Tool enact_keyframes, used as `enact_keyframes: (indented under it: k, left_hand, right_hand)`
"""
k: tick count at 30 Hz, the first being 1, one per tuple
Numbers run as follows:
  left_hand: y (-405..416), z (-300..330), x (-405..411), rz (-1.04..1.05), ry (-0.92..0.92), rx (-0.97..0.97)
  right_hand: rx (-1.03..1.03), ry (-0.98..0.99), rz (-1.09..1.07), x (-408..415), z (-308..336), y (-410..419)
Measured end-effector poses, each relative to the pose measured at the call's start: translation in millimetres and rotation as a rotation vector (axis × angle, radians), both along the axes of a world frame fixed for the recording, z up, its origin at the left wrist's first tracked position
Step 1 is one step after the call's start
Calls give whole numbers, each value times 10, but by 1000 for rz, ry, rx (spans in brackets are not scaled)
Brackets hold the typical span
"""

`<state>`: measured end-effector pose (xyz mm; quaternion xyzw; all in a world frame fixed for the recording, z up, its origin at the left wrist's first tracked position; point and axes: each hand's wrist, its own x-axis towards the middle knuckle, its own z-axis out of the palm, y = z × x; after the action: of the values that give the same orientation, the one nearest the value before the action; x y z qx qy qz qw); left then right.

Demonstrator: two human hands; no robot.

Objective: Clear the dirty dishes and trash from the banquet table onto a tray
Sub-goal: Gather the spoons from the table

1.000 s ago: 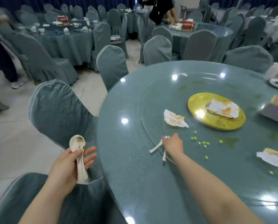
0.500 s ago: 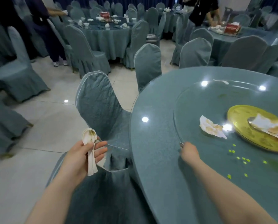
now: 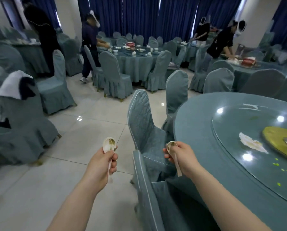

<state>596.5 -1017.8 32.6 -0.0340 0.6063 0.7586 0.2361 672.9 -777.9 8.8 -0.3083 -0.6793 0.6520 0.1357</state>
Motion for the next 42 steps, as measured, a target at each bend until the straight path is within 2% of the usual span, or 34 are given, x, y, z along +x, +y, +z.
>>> enact_keyframes:
  k: [5, 9, 16, 19, 24, 29, 32, 37, 42]
  left_hand:
    - [-702, 87, -106, -5, -43, 16]
    - [-1084, 120, -288, -42, -4, -17]
    - [-1434, 61, -910, -80, 69, -114]
    - [-1420, 16, -1360, -118, 127, -203]
    - [-1118, 7, -2344, -162, 156, -289]
    - [-676, 111, -3502, -214, 313, -407]
    - [-494, 152, -4167, -278, 339, -466]
    - [-152, 179, -5207, -340, 264, -370]
    - [288, 159, -6450, -327, 155, -235]
  right_hand:
    - [110, 12, 127, -238, 285, -959]
    - [203, 17, 247, -587, 492, -1517]
    - [74, 50, 488, -1406, 594, -2163]
    - [20, 44, 513, -1916, 502, -2289]
    - [-64, 68, 419, -3027, 321, -2103]
    - [-107, 85, 373, -4235, 291, -1747]
    - [-127, 109, 357, -4851, 332, -1523]
    - [-47, 65, 393, -5740, 369, -1110]
    - [-179, 53, 273, -6632, 388, -460]
